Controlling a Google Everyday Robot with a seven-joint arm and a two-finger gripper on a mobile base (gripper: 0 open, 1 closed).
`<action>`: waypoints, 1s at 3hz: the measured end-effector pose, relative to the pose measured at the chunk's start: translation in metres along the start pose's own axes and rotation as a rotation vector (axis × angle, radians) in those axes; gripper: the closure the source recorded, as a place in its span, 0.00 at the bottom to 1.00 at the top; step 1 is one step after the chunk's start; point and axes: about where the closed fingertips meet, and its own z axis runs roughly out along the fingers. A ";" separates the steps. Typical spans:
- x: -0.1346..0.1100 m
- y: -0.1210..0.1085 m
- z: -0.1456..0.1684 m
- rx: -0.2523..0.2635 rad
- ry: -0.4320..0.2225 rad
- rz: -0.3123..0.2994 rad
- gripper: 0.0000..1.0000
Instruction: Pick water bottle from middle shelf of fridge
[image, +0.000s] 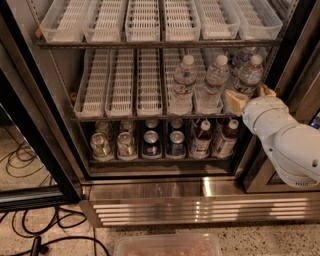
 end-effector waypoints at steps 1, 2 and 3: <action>0.001 -0.001 0.005 0.008 0.000 0.011 0.38; 0.001 -0.002 0.005 0.008 0.000 0.013 0.38; 0.002 -0.002 0.007 0.006 0.001 0.022 0.39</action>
Offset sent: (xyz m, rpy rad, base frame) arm 0.0105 -0.0048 -0.0038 0.0391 -0.0013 -0.0153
